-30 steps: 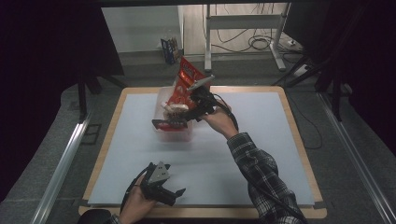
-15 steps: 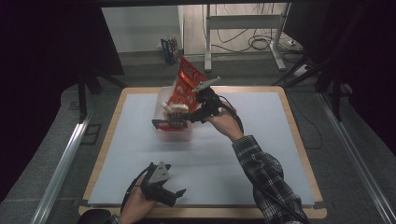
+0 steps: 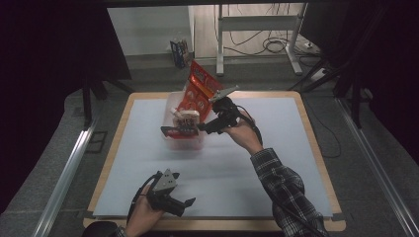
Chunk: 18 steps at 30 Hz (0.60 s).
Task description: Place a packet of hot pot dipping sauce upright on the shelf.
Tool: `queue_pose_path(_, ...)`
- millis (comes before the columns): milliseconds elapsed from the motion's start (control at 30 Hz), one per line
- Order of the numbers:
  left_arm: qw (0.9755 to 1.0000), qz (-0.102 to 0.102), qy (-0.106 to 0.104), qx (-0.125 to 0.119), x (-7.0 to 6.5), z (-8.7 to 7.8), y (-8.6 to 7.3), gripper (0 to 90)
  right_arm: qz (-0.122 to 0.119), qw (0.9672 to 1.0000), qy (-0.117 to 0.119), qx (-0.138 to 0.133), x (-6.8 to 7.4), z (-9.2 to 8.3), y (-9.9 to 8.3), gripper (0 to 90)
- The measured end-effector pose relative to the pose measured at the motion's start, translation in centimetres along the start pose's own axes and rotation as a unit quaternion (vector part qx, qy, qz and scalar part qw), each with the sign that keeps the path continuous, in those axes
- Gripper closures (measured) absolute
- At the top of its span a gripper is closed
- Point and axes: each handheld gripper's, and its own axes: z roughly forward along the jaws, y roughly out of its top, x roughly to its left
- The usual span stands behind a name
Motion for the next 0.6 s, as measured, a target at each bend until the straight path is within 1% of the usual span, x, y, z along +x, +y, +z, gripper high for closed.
queue_pose_path(200, 1.0000, -0.001, 0.006, 0.002, 0.3, -0.2, -0.1, 0.0, -0.005, 1.0000, -0.003, 0.002, 0.3, -0.2, -0.6, 4.6)
queue_pose_path(233, 1.0000, -0.004, 0.008, -0.001, 0.3, -0.3, -0.1, 0.0, -0.007, 1.0000, -0.003, 0.001, 0.3, -0.2, -0.7, 4.6)
queue_pose_path(267, 0.9999, -0.007, 0.008, -0.002, 0.4, -0.4, -0.1, 0.0, -0.006, 1.0000, -0.003, 0.002, 0.4, -0.3, -0.8, 4.5)
queue_pose_path(300, 0.9999, -0.004, 0.009, 0.001, 0.5, -0.5, -0.1, 0.0, -0.006, 1.0000, -0.003, 0.001, 0.4, -0.3, -0.9, 4.5)
queue_pose_path(500, 0.9998, -0.013, 0.018, -0.002, 0.9, -1.1, -0.4, 0.0, -0.008, 1.0000, -0.003, 0.000, 0.7, -0.6, -1.5, 4.3)
queue_pose_path(600, 0.9996, -0.015, 0.023, -0.002, 1.1, -1.5, -0.5, 0.0, -0.005, 1.0000, -0.003, -0.002, 0.8, -0.8, -1.9, 4.2)
